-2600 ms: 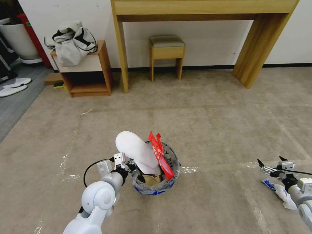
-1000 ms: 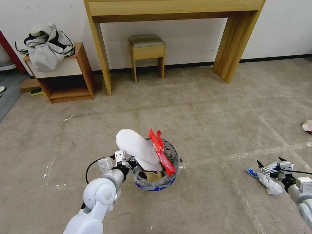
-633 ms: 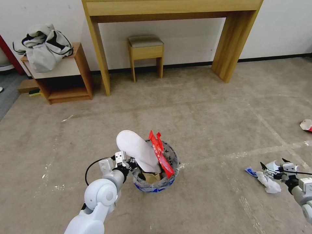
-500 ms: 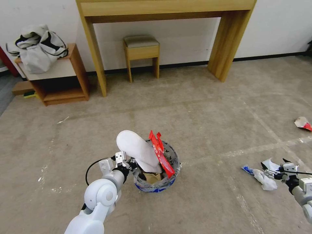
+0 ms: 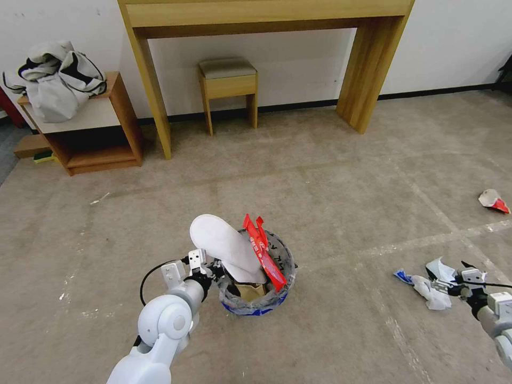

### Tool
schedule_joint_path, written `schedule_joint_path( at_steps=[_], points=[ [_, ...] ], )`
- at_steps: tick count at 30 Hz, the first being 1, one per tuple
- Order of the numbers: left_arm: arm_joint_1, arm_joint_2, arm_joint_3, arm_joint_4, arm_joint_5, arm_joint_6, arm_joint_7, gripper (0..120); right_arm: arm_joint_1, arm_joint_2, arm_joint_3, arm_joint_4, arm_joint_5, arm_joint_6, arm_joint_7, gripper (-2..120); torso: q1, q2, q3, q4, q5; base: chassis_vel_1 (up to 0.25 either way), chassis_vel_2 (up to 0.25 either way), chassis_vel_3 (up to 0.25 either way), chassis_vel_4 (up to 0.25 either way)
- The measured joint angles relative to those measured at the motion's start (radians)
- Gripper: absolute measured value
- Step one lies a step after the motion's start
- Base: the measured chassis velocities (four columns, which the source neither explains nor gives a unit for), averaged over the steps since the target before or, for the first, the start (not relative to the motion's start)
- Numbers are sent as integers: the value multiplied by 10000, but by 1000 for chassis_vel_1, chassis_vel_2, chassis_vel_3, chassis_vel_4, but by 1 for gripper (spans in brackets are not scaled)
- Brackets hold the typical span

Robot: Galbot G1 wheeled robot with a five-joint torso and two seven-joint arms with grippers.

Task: Pick up the trash bin and place the garbage on the floor into it.

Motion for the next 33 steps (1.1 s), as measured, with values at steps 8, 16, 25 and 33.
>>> schedule_joint_path(
  at_steps=[8,16,25,33],
  points=[
    [-129,-89,1,56,77,7,-13,1,482,-614,-336,-391,-432,-734,-313,100,0,0,0,5,1,0,0,0,0],
    [-308,-42,37,133,51,46,-13,1,713,-955,-417,-728,-1027,-816,-650,100,-1,0,0,-1,2,0,0,0,0],
    [-472,79,63,161,49,61,-13,1,1098,-1431,-645,-977,-1541,-1104,-1294,100,0,0,0,2,1,0,0,0,0],
    [-506,98,86,291,42,47,-4,1,1479,-1816,-1114,-1349,-1939,-949,-2281,100,0,0,0,0,0,0,0,0,0]
  ],
)
